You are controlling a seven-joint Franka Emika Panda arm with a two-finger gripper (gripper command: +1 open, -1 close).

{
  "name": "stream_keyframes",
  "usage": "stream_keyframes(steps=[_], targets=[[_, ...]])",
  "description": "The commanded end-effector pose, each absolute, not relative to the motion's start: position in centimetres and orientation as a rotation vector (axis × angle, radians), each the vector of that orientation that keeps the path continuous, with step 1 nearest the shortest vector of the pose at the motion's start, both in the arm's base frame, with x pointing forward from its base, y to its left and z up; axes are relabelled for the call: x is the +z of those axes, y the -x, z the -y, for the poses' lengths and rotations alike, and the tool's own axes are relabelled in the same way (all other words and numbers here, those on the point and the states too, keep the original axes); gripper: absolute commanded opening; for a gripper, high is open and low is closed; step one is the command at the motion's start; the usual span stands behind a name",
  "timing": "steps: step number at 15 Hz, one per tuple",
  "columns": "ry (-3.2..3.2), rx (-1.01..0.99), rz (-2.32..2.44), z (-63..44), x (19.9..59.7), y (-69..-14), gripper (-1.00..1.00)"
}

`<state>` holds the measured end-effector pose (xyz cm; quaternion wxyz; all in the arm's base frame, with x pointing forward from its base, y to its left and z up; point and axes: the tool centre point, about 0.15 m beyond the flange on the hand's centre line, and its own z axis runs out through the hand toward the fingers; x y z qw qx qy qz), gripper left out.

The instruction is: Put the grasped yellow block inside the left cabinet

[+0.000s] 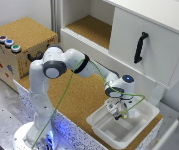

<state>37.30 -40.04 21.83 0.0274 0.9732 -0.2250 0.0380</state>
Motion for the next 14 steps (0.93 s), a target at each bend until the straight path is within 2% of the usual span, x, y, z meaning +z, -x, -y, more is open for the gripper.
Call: stream_keyframes(steps=[1, 10, 14], targets=[[-3.108, -0.05, 0.545, 38.9, 25.6, -33.2, -1.0], [-3.09, 0.001, 0.311, 26.6, 31.5, -29.5, -1.0], [-3.086, 0.009, 0.202, 20.3, 32.3, -29.6, -1.0]])
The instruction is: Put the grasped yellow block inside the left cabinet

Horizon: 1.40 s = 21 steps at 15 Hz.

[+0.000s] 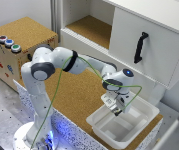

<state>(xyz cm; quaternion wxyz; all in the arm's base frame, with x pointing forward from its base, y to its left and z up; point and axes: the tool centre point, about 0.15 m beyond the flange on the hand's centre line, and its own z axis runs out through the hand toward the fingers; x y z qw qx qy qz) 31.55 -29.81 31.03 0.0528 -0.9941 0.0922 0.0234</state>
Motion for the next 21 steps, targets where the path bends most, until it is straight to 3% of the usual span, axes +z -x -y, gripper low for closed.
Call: stream_keyframes(steps=[1, 14, 21], targets=[[3.195, 0.0, -0.165, 18.4, 32.1, -29.7, -1.0], [3.24, 0.141, 0.309, 2.1, 30.4, -31.6, -1.0], [3.227, 0.111, 0.477, -7.6, 34.4, -34.9, -1.0]])
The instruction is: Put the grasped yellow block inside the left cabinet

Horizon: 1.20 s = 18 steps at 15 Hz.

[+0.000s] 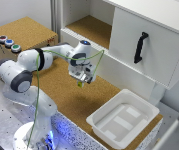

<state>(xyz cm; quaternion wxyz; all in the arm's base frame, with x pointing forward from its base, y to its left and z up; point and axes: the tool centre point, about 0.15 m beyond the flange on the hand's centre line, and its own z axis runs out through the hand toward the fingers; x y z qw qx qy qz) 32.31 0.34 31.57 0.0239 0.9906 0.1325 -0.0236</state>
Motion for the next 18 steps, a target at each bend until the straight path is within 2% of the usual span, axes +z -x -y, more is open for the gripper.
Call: stream_keyframes(steps=[1, 9, 18], targets=[[-2.99, -0.109, -0.46, -8.5, 35.1, -35.6, -1.0], [-3.057, -0.015, -0.571, -14.5, 41.5, -43.6, -1.0], [-3.129, 0.105, -0.346, -18.4, 48.7, -57.3, -1.0]])
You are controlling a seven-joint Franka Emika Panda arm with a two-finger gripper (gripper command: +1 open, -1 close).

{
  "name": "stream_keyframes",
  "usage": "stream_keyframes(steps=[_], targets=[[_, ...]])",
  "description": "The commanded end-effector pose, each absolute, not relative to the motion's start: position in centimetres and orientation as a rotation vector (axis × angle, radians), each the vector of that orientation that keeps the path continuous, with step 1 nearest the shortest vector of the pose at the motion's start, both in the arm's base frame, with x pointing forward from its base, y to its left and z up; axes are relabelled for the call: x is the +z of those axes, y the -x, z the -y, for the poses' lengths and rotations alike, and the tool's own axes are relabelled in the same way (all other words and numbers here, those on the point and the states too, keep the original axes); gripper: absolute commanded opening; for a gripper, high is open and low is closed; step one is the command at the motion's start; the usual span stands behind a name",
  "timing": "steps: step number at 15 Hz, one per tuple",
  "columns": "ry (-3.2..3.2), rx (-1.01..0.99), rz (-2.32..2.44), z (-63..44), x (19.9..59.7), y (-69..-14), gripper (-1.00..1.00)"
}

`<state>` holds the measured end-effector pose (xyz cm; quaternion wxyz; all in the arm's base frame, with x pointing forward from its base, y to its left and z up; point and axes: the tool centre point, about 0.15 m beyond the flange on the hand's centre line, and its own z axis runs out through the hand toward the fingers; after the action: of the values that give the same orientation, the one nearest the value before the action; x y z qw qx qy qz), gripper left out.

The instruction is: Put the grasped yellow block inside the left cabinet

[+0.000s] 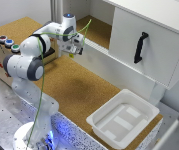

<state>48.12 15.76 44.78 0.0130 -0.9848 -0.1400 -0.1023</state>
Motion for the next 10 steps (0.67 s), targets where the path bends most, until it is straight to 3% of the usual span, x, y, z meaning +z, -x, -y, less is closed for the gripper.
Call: stream_keyframes(steps=[1, 10], targets=[[3.111, -0.112, 0.328, -18.6, 49.2, -58.3, -1.0], [3.103, -0.064, 0.191, -18.9, 48.2, -67.0, -1.0]])
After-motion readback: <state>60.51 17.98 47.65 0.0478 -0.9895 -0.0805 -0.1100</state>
